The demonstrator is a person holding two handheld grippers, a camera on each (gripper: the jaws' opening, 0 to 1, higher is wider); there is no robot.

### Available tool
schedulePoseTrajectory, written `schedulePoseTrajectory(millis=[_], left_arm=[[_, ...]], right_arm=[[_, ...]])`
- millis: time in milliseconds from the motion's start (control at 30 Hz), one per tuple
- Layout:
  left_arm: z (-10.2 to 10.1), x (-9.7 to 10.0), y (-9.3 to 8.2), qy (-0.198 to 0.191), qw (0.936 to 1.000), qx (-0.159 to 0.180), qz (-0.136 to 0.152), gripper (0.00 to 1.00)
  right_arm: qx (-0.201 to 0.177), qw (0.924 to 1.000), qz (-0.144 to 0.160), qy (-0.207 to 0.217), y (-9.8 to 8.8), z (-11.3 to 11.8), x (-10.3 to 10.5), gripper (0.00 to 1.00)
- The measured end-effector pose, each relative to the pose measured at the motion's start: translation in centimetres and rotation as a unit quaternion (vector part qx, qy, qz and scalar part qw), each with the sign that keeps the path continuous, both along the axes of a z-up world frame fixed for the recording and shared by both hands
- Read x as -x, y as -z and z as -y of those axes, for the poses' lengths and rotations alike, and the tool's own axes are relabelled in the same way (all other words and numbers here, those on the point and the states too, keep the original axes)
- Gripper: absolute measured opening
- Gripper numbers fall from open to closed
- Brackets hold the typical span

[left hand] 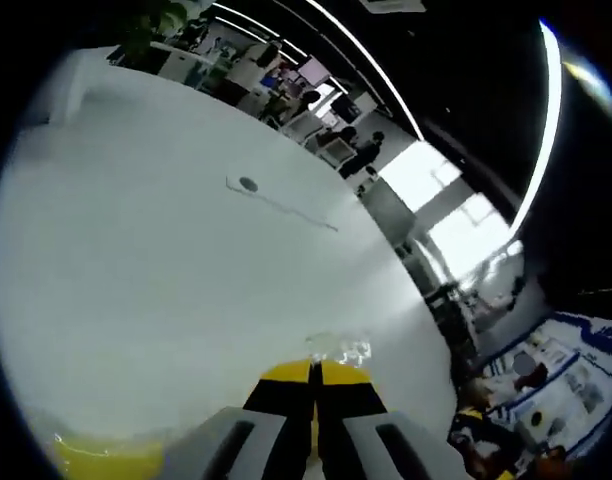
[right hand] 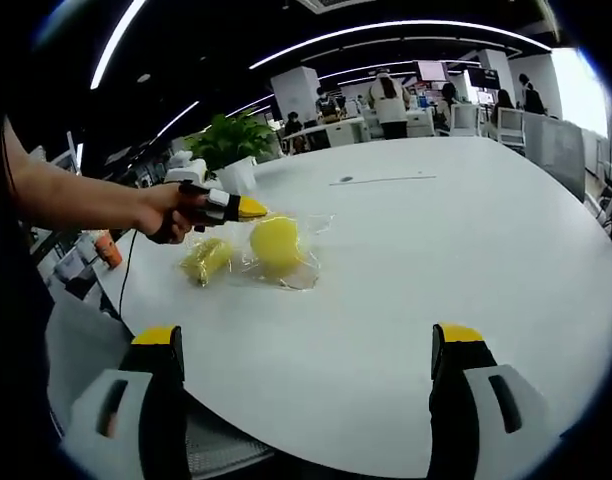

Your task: Compare the silicone blocks by pressing each to a similar depth, holding the contact briefly, and releasing to observe deformation and rebound differences across the visible hardness samples.

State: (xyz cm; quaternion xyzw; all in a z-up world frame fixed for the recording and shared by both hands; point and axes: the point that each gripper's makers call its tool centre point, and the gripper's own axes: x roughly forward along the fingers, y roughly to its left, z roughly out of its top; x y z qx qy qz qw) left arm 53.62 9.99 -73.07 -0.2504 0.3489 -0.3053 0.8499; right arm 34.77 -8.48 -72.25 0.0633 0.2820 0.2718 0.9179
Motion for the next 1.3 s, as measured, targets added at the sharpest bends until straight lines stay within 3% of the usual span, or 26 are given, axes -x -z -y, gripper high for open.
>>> schedulePoseTrajectory(millis=[100, 200, 667, 867, 1300], left_arm=[[-0.2, -0.4, -1.7, 0.009, 0.9986, -0.011, 0.051, 0.00], [-0.6, -1.0, -2.8, 0.009, 0.9967, -0.022, 0.078, 0.00], [-0.8, -1.5, -7.8, 0.049, 0.9887, -0.039, 0.137, 0.00], [-0.8, -1.6, -11.3, 0.069, 0.9817, -0.037, 0.174, 0.00], [-1.4, -1.2, -20.1, 0.072, 0.9674, 0.010, 0.243, 0.00]], right_arm=[[-0.002, 1.0000, 0.002, 0.001, -0.1, 0.0, 0.0, 0.96], [-0.002, 1.0000, 0.002, 0.002, -0.1, -0.1, 0.1, 0.96], [0.001, 0.9999, 0.013, -0.004, -0.9, -0.5, 0.2, 0.96], [0.000, 0.9998, 0.017, -0.007, -1.2, -0.9, 0.1, 0.96], [-0.001, 0.9994, 0.030, -0.016, -2.3, -1.8, -0.2, 0.96]])
